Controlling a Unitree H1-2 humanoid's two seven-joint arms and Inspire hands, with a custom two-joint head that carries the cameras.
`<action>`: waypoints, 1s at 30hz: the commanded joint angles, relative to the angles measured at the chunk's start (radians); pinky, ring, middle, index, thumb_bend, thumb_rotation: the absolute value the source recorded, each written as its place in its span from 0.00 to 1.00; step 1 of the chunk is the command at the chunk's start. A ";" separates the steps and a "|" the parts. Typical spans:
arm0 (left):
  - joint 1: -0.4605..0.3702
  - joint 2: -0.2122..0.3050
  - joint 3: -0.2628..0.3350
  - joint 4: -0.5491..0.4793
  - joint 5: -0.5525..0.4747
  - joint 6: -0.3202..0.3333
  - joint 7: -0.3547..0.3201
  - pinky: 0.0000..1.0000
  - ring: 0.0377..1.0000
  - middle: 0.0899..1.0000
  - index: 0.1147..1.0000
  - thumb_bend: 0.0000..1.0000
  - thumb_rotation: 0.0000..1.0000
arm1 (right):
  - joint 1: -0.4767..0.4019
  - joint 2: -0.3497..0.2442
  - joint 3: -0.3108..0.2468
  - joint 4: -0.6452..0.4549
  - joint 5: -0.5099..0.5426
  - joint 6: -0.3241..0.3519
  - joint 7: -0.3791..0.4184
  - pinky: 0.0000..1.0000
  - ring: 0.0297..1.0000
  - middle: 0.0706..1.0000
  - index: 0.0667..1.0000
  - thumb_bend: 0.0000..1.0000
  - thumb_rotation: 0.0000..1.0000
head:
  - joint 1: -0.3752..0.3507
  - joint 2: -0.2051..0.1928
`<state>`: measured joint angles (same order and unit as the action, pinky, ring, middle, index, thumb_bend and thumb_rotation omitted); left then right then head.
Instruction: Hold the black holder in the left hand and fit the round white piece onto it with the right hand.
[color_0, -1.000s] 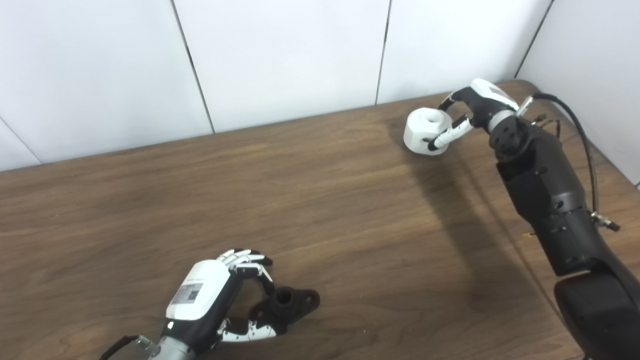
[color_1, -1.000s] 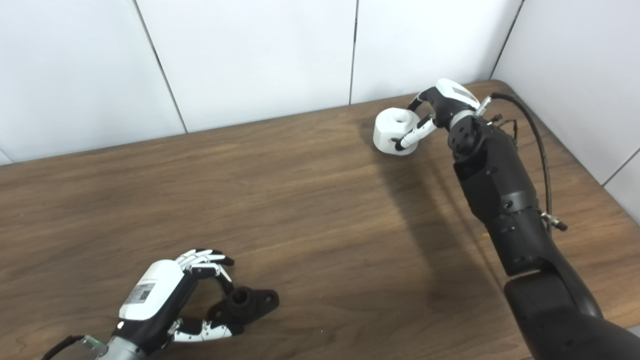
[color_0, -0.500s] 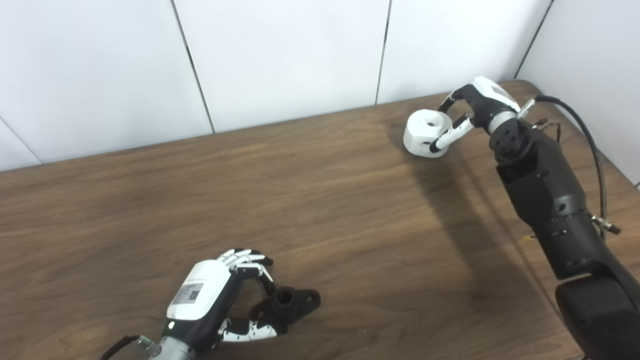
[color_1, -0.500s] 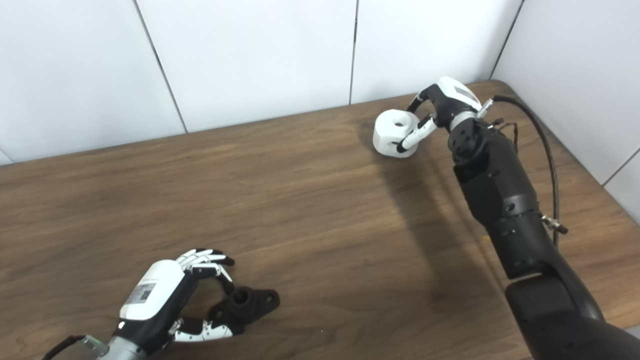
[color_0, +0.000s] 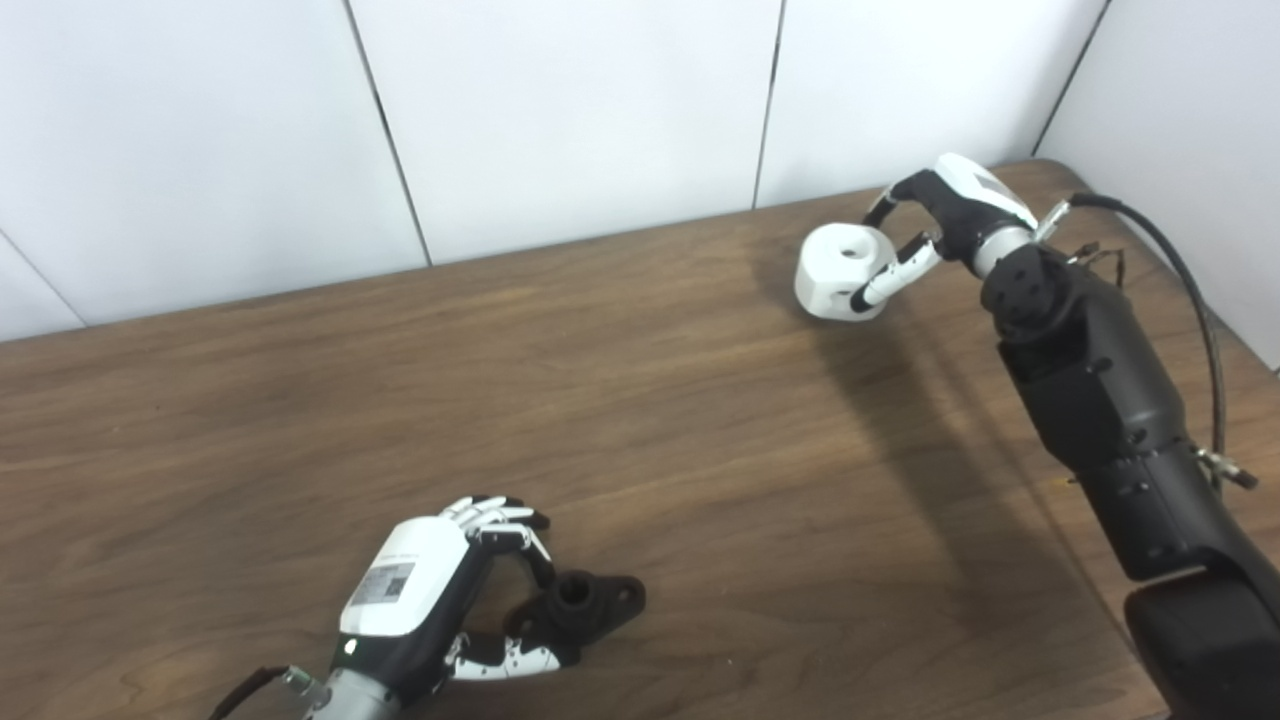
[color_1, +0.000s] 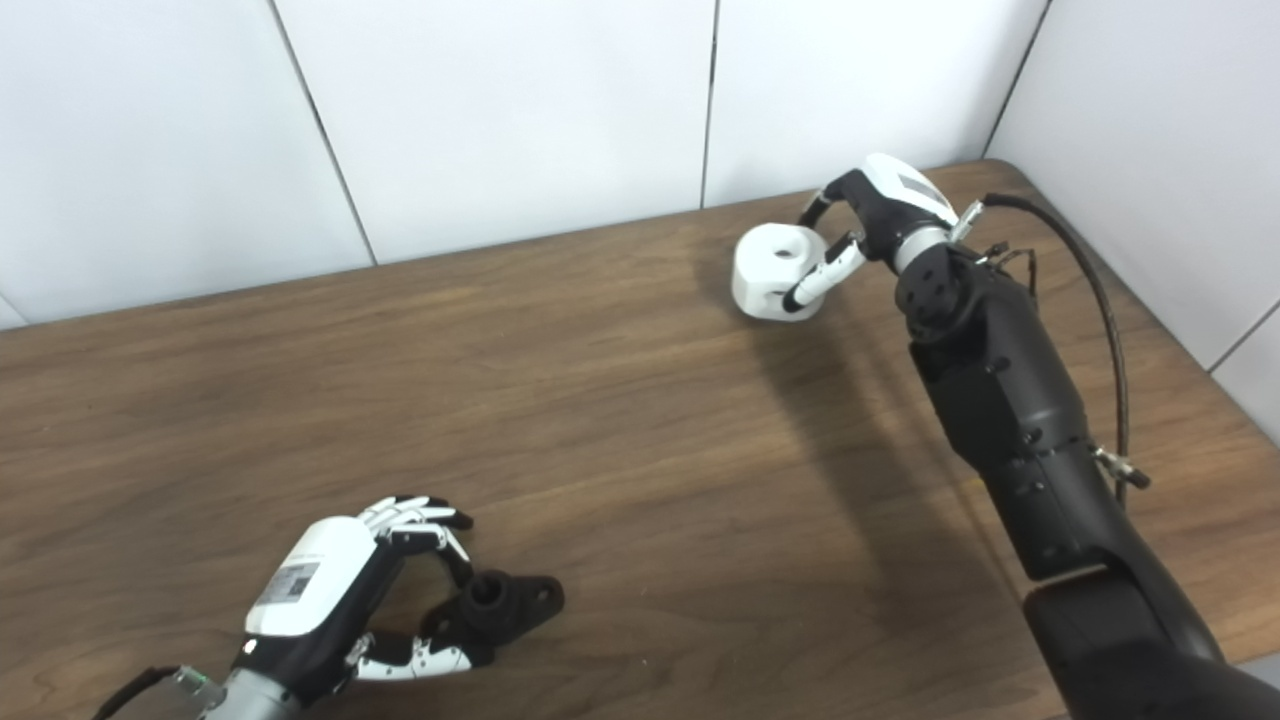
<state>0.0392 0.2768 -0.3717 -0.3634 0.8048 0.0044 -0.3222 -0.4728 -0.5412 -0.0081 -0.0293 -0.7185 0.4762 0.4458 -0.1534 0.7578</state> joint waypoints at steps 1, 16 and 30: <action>-0.003 -0.006 -0.015 -0.013 0.024 0.020 -0.036 0.91 0.86 0.77 0.42 0.52 0.05 | -0.034 -0.038 -0.008 -0.120 -0.022 -0.006 0.050 0.88 0.89 0.80 0.45 0.52 0.13 | 0.020 0.006; -0.019 -0.035 -0.038 -0.013 0.047 0.034 -0.033 0.90 0.85 0.77 0.42 0.52 0.05 | 0.067 0.117 -0.016 -0.688 -0.153 -0.007 0.525 0.88 0.91 0.79 0.45 0.52 0.14 | 0.120 0.076; -0.036 -0.052 -0.040 -0.033 0.055 0.060 -0.060 0.90 0.85 0.77 0.42 0.52 0.06 | 0.117 0.296 0.060 -0.886 -0.238 -0.009 0.707 0.89 0.91 0.80 0.45 0.52 0.14 | 0.149 0.137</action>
<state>0.0159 0.2331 -0.4034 -0.3801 0.8614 0.0597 -0.3678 -0.3381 -0.2582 0.0492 -0.8805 -0.9569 0.4694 1.1402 -0.0031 0.8943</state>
